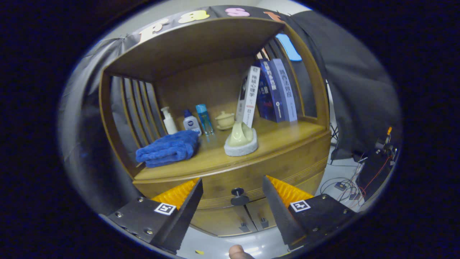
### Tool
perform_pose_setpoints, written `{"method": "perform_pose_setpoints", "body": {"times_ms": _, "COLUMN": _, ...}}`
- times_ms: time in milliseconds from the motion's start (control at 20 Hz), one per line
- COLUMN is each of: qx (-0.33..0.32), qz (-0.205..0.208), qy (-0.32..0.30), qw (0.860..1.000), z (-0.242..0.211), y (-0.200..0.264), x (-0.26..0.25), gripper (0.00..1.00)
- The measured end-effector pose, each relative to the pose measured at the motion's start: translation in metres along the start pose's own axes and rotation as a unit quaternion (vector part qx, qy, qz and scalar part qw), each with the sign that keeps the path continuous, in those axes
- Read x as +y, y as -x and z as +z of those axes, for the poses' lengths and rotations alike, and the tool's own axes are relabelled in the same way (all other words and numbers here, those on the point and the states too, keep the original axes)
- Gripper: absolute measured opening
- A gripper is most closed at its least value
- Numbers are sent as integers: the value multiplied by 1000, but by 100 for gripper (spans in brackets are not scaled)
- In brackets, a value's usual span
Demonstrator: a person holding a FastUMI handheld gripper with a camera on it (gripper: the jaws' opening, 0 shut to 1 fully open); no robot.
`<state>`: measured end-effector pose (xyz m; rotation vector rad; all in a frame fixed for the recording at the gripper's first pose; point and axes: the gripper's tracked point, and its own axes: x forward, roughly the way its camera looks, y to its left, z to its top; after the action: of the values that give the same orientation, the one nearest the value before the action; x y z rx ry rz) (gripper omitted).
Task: Pull open the drawer, take out the items inside it, and place them on the countertop above the cabinet.
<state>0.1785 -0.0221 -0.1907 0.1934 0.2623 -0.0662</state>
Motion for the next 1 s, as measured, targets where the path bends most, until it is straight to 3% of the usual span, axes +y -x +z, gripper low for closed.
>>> {"method": "perform_pose_setpoints", "body": {"times_ms": 400, "qx": -58, "qz": 15, "qy": 52, "qw": 997, "z": 59, "y": 99, "x": 23, "gripper": 100}}
{"method": "perform_pose_setpoints", "body": {"times_ms": 600, "qx": -73, "qz": 49, "qy": 35, "qw": 996, "z": 85, "y": 154, "x": 45, "gripper": 99}}
{"method": "perform_pose_setpoints", "body": {"times_ms": 800, "qx": -114, "qz": 38, "qy": 45, "qw": 992, "z": 121, "y": 210, "x": 46, "gripper": 99}}
{"method": "perform_pose_setpoints", "body": {"times_ms": 1000, "qx": -155, "qz": 9, "qy": 95, "qw": 983, "z": 143, "y": 249, "x": 42, "gripper": 99}}
